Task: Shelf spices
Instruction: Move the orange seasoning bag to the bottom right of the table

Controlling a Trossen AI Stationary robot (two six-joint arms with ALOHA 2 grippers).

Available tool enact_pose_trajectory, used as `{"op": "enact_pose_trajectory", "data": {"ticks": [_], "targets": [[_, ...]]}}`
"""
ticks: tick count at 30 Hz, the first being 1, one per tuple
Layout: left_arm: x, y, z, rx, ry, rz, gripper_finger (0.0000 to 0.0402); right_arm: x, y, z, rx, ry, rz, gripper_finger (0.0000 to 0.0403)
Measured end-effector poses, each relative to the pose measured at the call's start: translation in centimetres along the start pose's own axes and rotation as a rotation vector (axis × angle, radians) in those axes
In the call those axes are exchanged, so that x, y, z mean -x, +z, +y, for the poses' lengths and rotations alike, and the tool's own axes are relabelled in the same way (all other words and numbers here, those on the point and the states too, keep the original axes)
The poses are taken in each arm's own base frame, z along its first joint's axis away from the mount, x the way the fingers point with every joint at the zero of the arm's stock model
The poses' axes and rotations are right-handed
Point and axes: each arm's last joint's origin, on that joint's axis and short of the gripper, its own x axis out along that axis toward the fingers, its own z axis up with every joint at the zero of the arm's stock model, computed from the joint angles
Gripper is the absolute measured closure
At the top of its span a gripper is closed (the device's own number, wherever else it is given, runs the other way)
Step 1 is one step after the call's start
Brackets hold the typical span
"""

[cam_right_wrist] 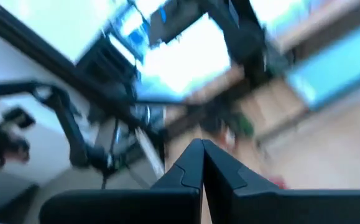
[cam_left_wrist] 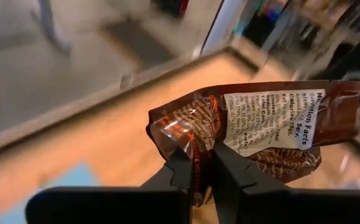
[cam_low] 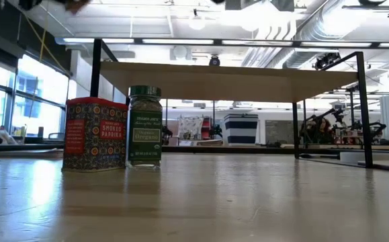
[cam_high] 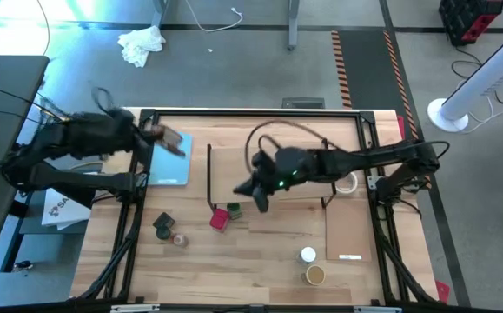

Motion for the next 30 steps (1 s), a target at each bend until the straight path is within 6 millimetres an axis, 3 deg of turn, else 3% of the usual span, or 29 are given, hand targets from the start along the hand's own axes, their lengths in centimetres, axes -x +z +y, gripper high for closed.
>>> {"op": "enact_pose_trajectory", "data": {"ticks": [2, 5, 11, 20, 25, 30], "targets": [[-0.2, 1.0, -0.7, -0.015, -0.011, -0.046, 0.0380, 1.0, 1.2, 0.4, 0.038, 0.005, -0.099, 0.0403], [-2.2, 2.3, -2.4, -0.029, -0.026, -0.069, 0.0380, 2.2, 2.8, 1.1, 0.124, -0.068, -0.177, 0.0403], [-6.0, 5.2, -6.4, -0.043, -0.100, -0.214, 0.0380, 4.2, 4.7, 2.4, 0.357, -0.422, -0.121, 0.0394], [-9.4, 6.1, -10.9, -0.056, -0.148, -0.292, 0.0380, 6.4, 7.3, 4.6, 0.472, -0.590, -0.279, 0.0268], [-10.0, 6.6, -12.6, -0.040, -0.131, -0.363, 0.0380, 6.3, 6.7, 5.3, 0.528, -0.592, -0.255, 0.0208], [-10.3, 6.7, -13.2, -0.047, -0.081, -0.382, 0.0380, 6.4, 6.4, 5.8, 0.564, -0.617, -0.265, 0.0184]]}}
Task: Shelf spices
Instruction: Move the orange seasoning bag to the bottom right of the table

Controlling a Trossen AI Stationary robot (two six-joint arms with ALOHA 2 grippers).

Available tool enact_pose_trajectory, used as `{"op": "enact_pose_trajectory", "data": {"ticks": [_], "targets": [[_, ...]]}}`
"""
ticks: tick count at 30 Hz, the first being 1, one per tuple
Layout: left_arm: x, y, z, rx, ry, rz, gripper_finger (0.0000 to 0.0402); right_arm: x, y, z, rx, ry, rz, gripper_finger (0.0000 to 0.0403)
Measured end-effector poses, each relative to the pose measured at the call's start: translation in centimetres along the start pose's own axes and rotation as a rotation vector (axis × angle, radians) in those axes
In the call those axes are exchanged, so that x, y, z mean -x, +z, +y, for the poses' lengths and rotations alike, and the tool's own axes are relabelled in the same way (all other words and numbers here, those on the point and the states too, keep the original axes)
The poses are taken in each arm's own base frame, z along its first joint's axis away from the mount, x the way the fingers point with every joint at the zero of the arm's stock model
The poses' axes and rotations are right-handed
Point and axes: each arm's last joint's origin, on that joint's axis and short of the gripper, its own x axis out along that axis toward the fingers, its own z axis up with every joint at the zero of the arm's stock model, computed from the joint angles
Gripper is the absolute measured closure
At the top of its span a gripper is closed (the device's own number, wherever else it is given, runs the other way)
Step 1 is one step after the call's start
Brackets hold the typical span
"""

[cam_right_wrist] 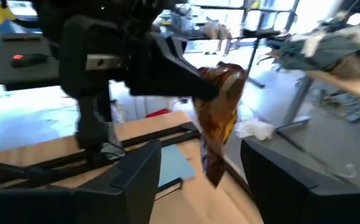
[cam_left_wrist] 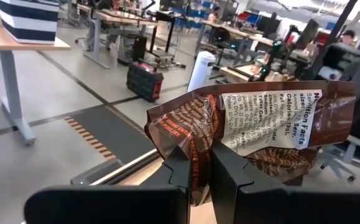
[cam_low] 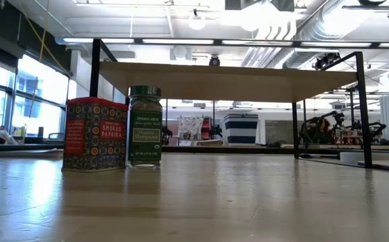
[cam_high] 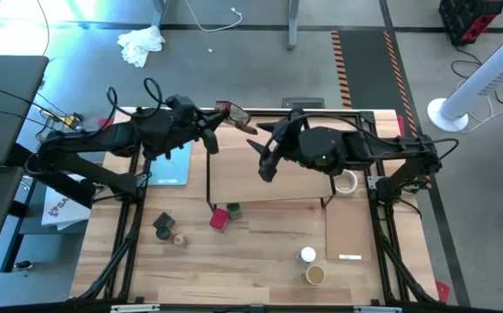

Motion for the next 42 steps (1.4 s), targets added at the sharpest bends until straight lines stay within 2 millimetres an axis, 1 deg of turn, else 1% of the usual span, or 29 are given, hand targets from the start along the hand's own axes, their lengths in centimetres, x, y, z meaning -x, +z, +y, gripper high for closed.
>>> {"op": "enact_pose_trajectory", "data": {"ticks": [2, 5, 11, 15, 21, 22, 24, 25, 27, 28, 29, 30, 33, 35, 38, 42], "targets": [[-0.1, 0.2, -0.1, 0.004, -0.007, -0.004, 0.0380, 0.1, 0.0, 0.0, 0.026, -0.037, -0.001, 0.0183], [0.1, 0.2, -0.4, 0.015, -0.025, -0.005, 0.0380, 0.0, 0.0, -0.1, 0.036, -0.042, 0.000, 0.0182], [-0.2, -0.5, -1.6, 0.025, -0.051, 0.001, 0.0381, 0.0, 0.0, -0.1, 0.034, -0.027, 0.001, 0.0182], [-0.7, -0.8, -2.5, 0.045, -0.073, -0.022, 0.0381, -0.2, -0.1, -0.1, 0.003, 0.020, 0.007, 0.0182], [-1.3, -1.4, -3.1, 0.041, -0.068, -0.019, 0.0381, -0.2, -0.1, -0.1, -0.029, -0.014, 0.006, 0.0189], [-1.3, -1.5, -3.1, 0.039, -0.068, -0.017, 0.0381, -0.2, -0.1, -0.1, -0.039, -0.018, 0.005, 0.0197], [-1.4, -1.5, -3.2, 0.041, -0.070, -0.020, 0.0381, -0.2, -0.1, -0.2, -0.059, -0.034, 0.004, 0.0233], [-1.4, -1.4, -3.2, 0.040, -0.070, -0.022, 0.0381, -0.2, -0.2, -0.2, -0.075, -0.050, 0.004, 0.0261], [-1.3, -1.5, -3.3, 0.032, -0.071, -0.018, 0.0381, -0.2, -0.2, -0.3, -0.110, -0.069, 0.008, 0.0339], [-1.3, -1.5, -3.3, 0.031, -0.069, -0.018, 0.0381, -0.2, -0.3, -0.3, -0.121, -0.076, 0.009, 0.0369], [-1.2, -1.5, -3.3, 0.032, -0.066, -0.020, 0.0379, -0.1, -0.3, -0.3, -0.125, -0.081, 0.009, 0.0383], [-1.0, -1.4, -3.3, 0.030, -0.070, -0.022, 0.0374, 0.0, -0.2, -0.4, -0.125, -0.079, 0.011, 0.0386], [-0.3, -0.8, -3.1, 0.010, -0.095, -0.035, 0.0345, 1.0, 0.3, -0.5, -0.105, -0.062, 0.023, 0.0397], [0.5, -0.2, -2.7, 0.000, -0.104, -0.054, 0.0327, 2.2, 1.1, -0.7, -0.093, -0.060, 0.025, 0.0398], [2.2, 1.2, -1.9, 0.011, -0.116, -0.093, 0.0307, 4.8, 2.8, -1.4, -0.084, -0.029, 0.002, 0.0399], [4.3, 2.2, -0.6, 0.003, -0.133, -0.094, 0.0296, 8.9, 4.7, -2.7, -0.065, 0.045, 0.007, 0.0400]]}}
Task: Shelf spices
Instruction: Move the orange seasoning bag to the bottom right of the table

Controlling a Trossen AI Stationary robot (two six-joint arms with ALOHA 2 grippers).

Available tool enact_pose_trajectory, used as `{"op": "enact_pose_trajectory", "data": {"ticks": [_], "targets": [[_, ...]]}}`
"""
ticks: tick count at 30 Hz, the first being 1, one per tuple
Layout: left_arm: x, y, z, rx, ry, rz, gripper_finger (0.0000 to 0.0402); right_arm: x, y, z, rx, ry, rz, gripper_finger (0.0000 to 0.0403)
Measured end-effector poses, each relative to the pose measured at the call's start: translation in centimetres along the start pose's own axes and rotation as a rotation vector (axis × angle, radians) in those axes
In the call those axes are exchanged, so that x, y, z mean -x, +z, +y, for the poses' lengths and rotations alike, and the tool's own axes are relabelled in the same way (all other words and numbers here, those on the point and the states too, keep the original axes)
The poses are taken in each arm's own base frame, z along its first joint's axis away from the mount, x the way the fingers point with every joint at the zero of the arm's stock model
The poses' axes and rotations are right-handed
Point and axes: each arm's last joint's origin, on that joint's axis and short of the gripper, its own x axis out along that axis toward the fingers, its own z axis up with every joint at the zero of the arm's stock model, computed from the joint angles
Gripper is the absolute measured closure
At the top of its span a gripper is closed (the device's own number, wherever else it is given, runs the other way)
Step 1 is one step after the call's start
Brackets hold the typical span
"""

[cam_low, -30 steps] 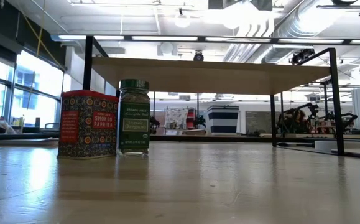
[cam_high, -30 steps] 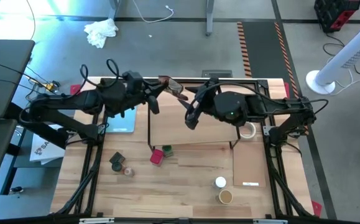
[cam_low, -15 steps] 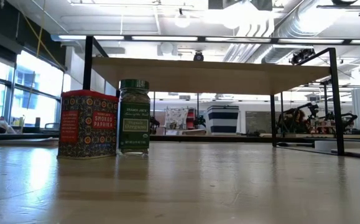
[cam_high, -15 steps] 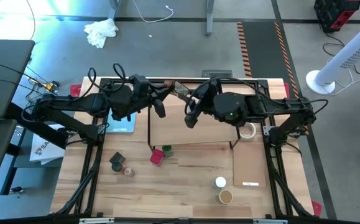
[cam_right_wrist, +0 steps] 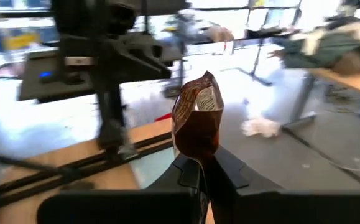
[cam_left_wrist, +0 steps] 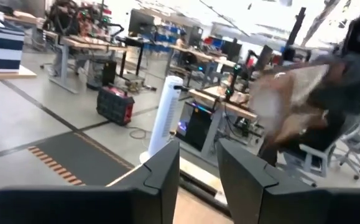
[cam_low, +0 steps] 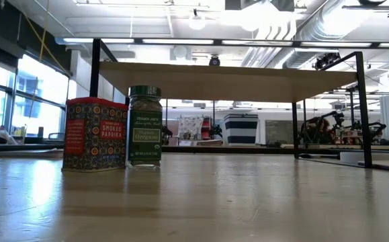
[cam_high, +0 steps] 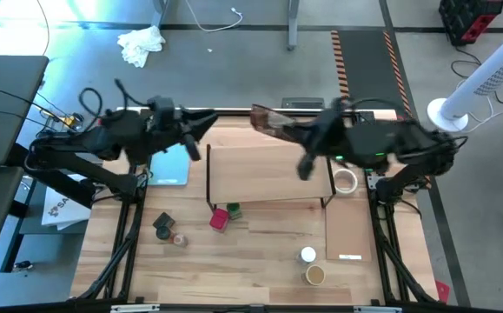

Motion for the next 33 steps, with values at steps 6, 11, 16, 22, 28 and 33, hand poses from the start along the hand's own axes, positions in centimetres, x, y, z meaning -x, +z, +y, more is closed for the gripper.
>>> {"op": "enact_pose_trajectory", "data": {"ticks": [6, 11, 16, 22, 28, 33], "targets": [[2.6, 1.3, 1.6, 0.002, 0.016, -0.007, 0.0293, 2.9, 0.8, 1.0, -0.185, 0.477, 0.154, 0.0401], [3.6, 1.9, 2.4, 0.010, 0.052, -0.025, 0.0293, 2.8, -4.0, 2.2, -0.133, 0.181, 0.423, 0.0402], [3.8, 2.1, 2.6, 0.042, 0.091, -0.042, 0.0294, 3.5, -4.4, 4.1, -0.192, 0.316, 0.426, 0.0402], [3.6, 1.9, 2.4, 0.062, 0.081, -0.033, 0.0298, 3.5, -4.1, 6.7, -0.147, 0.441, 0.342, 0.0403], [3.4, 1.7, 2.2, 0.057, 0.071, -0.022, 0.0298, 3.8, -6.8, 3.9, -0.249, 0.181, 0.691, 0.0403], [3.5, 1.7, 2.2, 0.057, 0.070, -0.022, 0.0298, 4.5, -8.4, 5.3, -0.298, 0.252, 0.859, 0.0403]]}}
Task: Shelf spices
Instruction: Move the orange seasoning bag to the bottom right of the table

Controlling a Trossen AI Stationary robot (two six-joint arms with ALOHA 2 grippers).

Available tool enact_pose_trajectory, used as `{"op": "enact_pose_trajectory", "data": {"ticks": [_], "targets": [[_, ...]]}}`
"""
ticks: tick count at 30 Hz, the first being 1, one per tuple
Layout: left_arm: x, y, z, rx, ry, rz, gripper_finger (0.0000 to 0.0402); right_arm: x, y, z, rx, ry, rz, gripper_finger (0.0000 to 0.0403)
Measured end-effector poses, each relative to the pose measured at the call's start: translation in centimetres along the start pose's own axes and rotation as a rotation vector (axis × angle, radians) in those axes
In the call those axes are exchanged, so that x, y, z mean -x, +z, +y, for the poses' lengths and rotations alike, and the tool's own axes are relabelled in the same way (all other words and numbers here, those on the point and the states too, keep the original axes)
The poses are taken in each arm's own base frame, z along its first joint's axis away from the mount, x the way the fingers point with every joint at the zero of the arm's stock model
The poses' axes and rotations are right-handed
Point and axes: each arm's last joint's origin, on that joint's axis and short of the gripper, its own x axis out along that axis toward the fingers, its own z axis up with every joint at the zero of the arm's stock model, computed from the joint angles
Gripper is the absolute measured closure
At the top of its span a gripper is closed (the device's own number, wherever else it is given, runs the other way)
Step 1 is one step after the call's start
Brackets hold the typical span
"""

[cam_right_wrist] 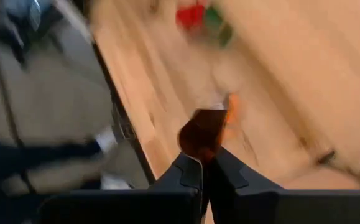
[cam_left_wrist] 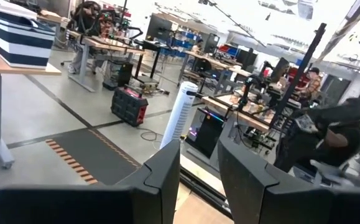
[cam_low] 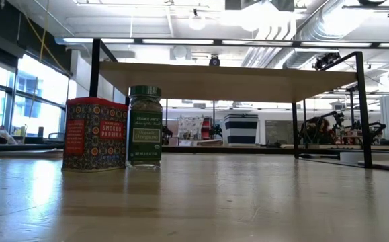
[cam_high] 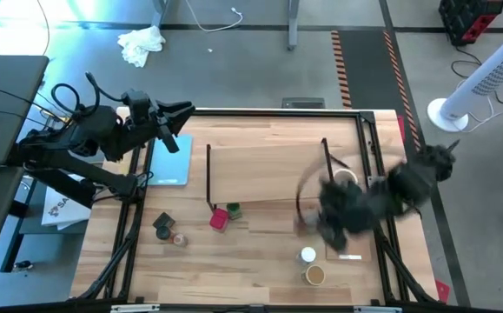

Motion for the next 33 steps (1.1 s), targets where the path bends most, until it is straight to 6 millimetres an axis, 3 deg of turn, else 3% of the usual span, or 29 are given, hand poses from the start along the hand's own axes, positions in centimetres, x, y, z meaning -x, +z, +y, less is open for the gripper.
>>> {"op": "enact_pose_trajectory", "data": {"ticks": [2, 7, 12, 21, 25, 33], "targets": [[0.0, 0.0, 0.0, -0.002, 0.000, 0.003, 0.0298, -0.6, -0.4, -0.3, -0.043, -0.021, 0.065, 0.0403], [0.0, -0.3, 0.0, -0.023, 0.005, 0.025, 0.0298, -3.9, -3.4, 0.3, -0.082, -0.092, 0.256, 0.0403], [0.1, -0.6, 0.2, -0.053, 0.031, 0.049, 0.0298, -5.5, -6.6, 0.5, -0.112, -0.159, 0.395, 0.0403], [0.1, -1.1, 0.5, -0.069, 0.074, 0.079, 0.0298, -8.5, -11.0, 0.4, -0.175, -0.263, 0.388, 0.0403], [0.1, -1.1, 0.5, -0.069, 0.073, 0.080, 0.0298, -10.3, -11.8, -0.8, -0.227, -0.231, 0.325, 0.0403], [0.1, -1.1, 0.5, -0.055, 0.072, 0.082, 0.0298, -14.2, -12.1, -5.3, -0.334, -0.261, 0.306, 0.0403]]}}
